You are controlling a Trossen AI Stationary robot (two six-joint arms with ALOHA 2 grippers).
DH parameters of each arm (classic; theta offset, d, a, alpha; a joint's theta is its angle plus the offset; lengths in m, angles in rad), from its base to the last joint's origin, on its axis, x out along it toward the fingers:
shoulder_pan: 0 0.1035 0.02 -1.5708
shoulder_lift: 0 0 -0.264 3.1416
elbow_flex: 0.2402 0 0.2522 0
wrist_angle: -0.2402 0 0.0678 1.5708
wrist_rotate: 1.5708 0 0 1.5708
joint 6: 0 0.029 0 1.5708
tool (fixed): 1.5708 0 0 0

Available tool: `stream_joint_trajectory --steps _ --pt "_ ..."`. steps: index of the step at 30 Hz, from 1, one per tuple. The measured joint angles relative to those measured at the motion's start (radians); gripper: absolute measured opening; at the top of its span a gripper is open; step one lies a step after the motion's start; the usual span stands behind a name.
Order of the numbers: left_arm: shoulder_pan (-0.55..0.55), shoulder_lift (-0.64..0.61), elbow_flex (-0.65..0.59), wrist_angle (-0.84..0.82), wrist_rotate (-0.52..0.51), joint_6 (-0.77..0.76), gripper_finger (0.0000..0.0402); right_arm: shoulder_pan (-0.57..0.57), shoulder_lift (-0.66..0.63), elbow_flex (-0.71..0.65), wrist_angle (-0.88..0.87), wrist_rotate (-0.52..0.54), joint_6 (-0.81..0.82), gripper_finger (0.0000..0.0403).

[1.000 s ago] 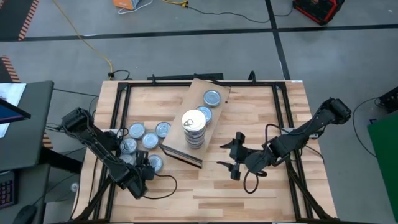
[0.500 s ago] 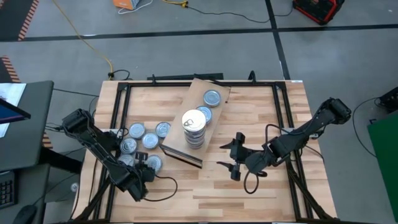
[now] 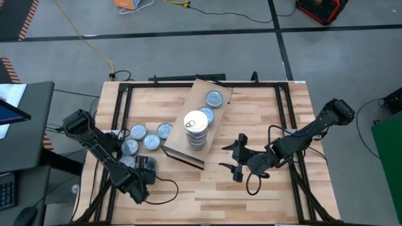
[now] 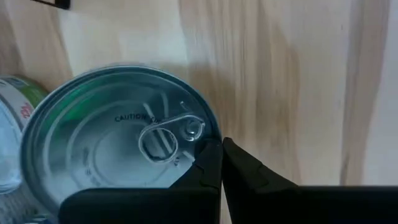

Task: Stack canned seafood by type on shelf
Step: Stack the green tuna can on top of the yellow blue tuna can on the shelf

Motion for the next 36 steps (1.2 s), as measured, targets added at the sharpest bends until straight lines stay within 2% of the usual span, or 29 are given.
stream_joint_trajectory --steps 11,19,32,36 --pt "0.0 0.003 -0.002 0.004 0.006 -0.055 0.0 0.0 0.0 0.0 0.0 -0.001 0.002 0.0317" --pt "0.008 -0.001 0.062 0.046 0.093 -0.097 0.0001 0.0 0.0 0.0 0.0 -0.002 0.002 0.0317" --pt "0.015 -0.001 0.054 0.055 0.066 -0.112 0.0031 0.001 0.0 0.0 0.0 -0.008 0.001 0.0317" --pt "0.021 -0.001 0.053 0.046 0.018 -0.132 0.0057 0.0 0.0 0.0 0.0 -0.008 0.001 0.0317"
